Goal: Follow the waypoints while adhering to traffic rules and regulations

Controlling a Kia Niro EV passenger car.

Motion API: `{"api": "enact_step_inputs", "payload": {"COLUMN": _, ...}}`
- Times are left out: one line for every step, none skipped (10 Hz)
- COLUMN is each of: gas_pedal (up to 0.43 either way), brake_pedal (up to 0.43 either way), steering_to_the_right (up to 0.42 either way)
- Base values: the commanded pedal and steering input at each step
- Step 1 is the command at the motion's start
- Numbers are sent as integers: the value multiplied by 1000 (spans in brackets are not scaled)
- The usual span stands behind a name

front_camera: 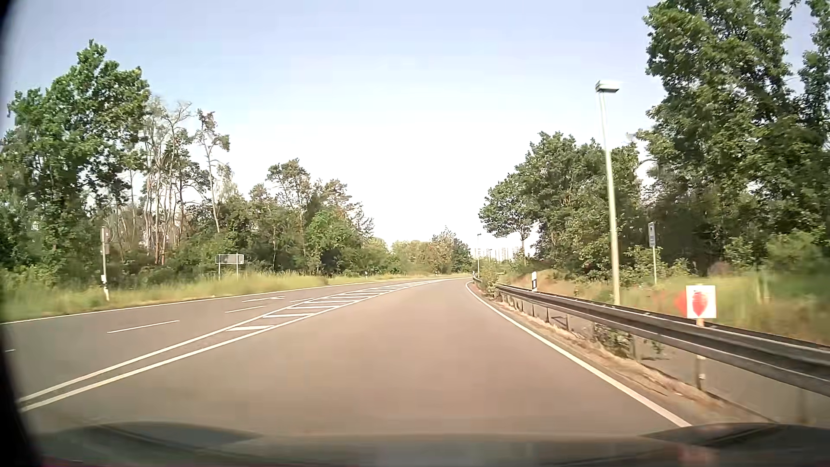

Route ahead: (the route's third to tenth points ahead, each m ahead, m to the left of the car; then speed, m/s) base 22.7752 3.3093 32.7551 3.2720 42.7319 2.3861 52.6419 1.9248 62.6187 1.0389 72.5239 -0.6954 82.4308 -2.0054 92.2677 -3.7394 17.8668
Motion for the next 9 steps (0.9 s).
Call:
{"api": "enact_step_inputs", "payload": {"gas_pedal": 177, "brake_pedal": 30, "steering_to_the_right": -2}}
{"api": "enact_step_inputs", "payload": {"gas_pedal": 177, "brake_pedal": 30, "steering_to_the_right": -1}}
{"api": "enact_step_inputs", "payload": {"gas_pedal": 177, "brake_pedal": 30, "steering_to_the_right": -2}}
{"api": "enact_step_inputs", "payload": {"gas_pedal": 177, "brake_pedal": 30, "steering_to_the_right": -2}}
{"api": "enact_step_inputs", "payload": {"gas_pedal": 177, "brake_pedal": 30, "steering_to_the_right": -1}}
{"api": "enact_step_inputs", "payload": {"gas_pedal": 177, "brake_pedal": 30, "steering_to_the_right": -2}}
{"api": "enact_step_inputs", "payload": {"gas_pedal": 177, "brake_pedal": 30, "steering_to_the_right": -2}}
{"api": "enact_step_inputs", "payload": {"gas_pedal": 177, "brake_pedal": 30, "steering_to_the_right": -1}}
{"api": "enact_step_inputs", "payload": {"gas_pedal": 177, "brake_pedal": 30, "steering_to_the_right": -1}}
